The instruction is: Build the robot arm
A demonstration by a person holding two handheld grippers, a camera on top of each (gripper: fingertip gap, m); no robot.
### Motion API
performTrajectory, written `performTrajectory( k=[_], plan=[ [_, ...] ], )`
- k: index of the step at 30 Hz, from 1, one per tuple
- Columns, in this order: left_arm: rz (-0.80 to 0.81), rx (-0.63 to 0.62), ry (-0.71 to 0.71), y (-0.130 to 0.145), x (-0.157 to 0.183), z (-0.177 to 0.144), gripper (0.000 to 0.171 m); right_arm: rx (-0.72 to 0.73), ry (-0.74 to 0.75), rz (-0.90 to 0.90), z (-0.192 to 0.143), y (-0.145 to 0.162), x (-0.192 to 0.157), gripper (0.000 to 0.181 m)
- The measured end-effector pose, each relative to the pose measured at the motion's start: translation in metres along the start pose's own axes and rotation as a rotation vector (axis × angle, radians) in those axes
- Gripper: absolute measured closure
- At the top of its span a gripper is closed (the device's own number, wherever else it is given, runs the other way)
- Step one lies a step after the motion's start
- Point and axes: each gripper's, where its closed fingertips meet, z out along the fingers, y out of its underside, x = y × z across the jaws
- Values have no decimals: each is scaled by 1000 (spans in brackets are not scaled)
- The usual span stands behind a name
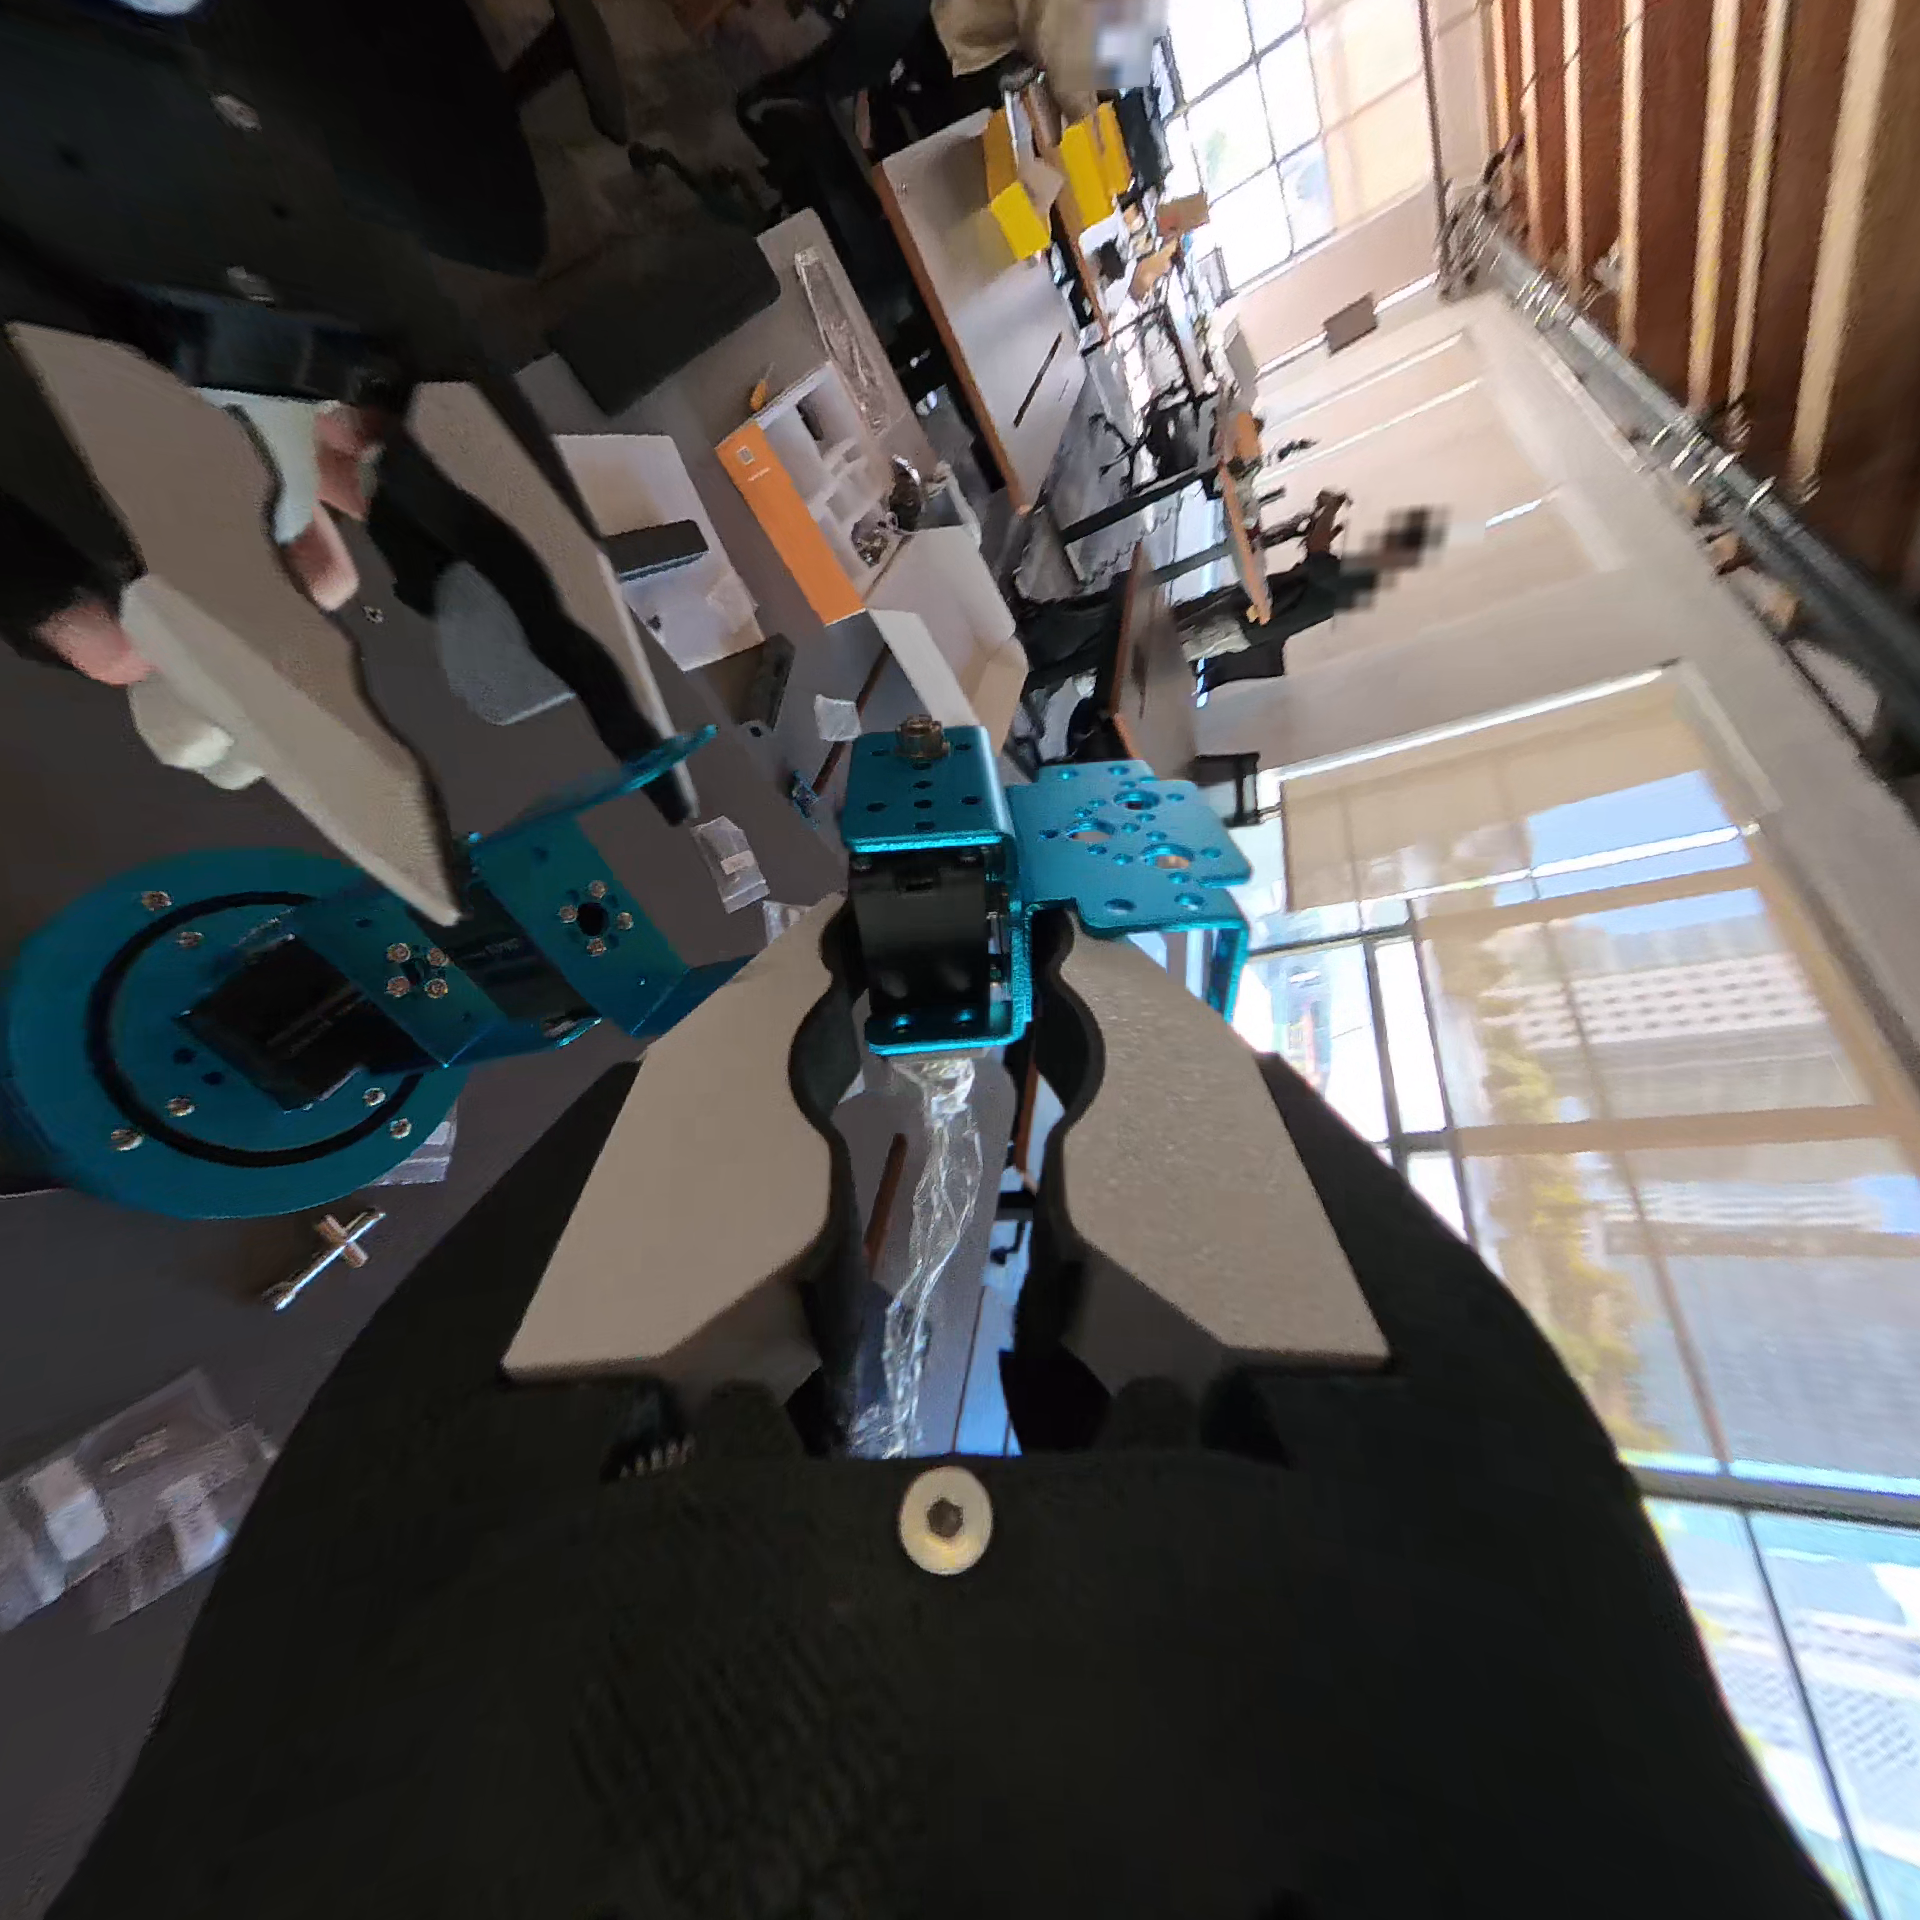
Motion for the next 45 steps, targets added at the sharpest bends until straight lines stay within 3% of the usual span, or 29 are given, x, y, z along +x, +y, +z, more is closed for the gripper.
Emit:
performTrajectory(
  k=[2,7,12,18,42,45],
  plan=[
    [2,15,11,-5,1,8,120,33,26,-33,2,-1,-7,153],
    [54,49,6,-13,4,14,147,84,128,-101,0,-3,-14,153],
    [3,52,45,-13,4,13,149,178,267,-96,-12,-20,-5,153],
    [-3,48,82,-13,6,12,148,210,195,11,-4,-15,-22,153],
    [-36,89,213,-18,12,7,149,224,261,65,6,-10,-28,153],
    [-27,104,235,-23,14,5,140,223,262,51,4,-11,-27,153]
  ],
)
